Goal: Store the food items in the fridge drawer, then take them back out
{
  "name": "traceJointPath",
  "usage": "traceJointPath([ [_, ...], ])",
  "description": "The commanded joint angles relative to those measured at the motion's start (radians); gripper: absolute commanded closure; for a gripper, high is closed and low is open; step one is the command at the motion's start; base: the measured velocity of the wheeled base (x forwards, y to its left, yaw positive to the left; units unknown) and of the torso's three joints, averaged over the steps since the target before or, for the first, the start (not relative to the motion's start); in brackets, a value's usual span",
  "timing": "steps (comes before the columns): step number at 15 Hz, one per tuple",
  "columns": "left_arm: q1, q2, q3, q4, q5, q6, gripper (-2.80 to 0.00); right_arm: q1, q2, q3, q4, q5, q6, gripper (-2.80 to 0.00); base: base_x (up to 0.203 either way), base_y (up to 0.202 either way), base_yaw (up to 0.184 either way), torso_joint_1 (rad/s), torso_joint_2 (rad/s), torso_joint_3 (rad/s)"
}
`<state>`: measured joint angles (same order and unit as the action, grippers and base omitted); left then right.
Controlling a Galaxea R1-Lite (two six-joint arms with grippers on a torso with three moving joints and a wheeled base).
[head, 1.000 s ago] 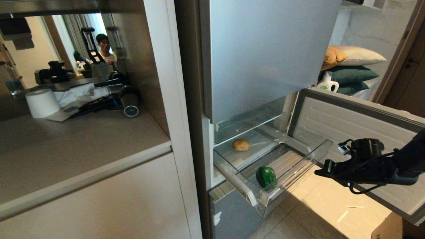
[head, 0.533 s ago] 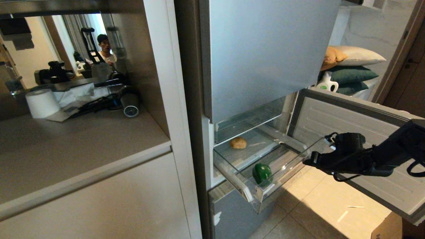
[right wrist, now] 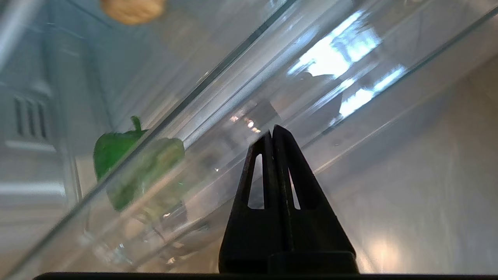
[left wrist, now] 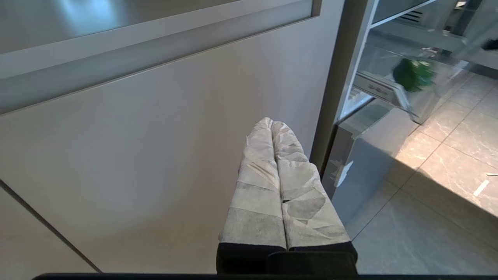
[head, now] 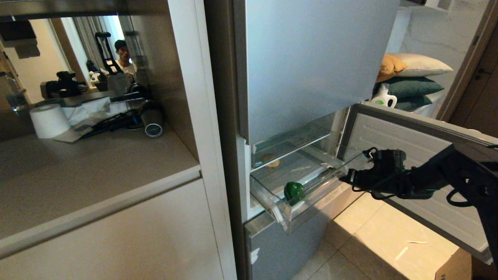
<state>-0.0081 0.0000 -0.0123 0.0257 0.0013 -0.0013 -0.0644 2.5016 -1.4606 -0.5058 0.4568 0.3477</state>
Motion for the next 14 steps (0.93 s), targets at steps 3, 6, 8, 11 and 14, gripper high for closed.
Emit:
traceJointPath([
  [3,0.0,0.002,0.0,0.0,0.0,0.0,0.0,0.03,0.061,-0.119,-0.045,0.001,0.004,0.0,0.0,0.0,0.0,0.0,0.0,0.0],
  [6,0.0,0.002,0.0,0.0,0.001,0.0,0.0,0.038,0.108,-0.187,-0.046,-0.004,0.004,0.0,0.0,0.0,0.0,0.0,0.0,0.0],
  [8,0.0,0.002,0.0,0.0,0.0,0.0,0.0,0.036,0.094,-0.139,-0.046,-0.029,0.002,0.0,0.0,0.0,0.0,0.0,0.0,0.0],
  [11,0.0,0.002,0.0,0.0,0.002,0.0,0.0,0.019,0.054,-0.04,-0.048,-0.044,-0.007,0.0,0.0,0.0,0.0,0.0,0.0,0.0],
  [14,0.0,0.002,0.0,0.0,0.0,0.0,0.0,0.017,0.123,-0.119,-0.048,-0.041,-0.006,0.0,0.0,0.0,0.0,0.0,0.0,0.0],
])
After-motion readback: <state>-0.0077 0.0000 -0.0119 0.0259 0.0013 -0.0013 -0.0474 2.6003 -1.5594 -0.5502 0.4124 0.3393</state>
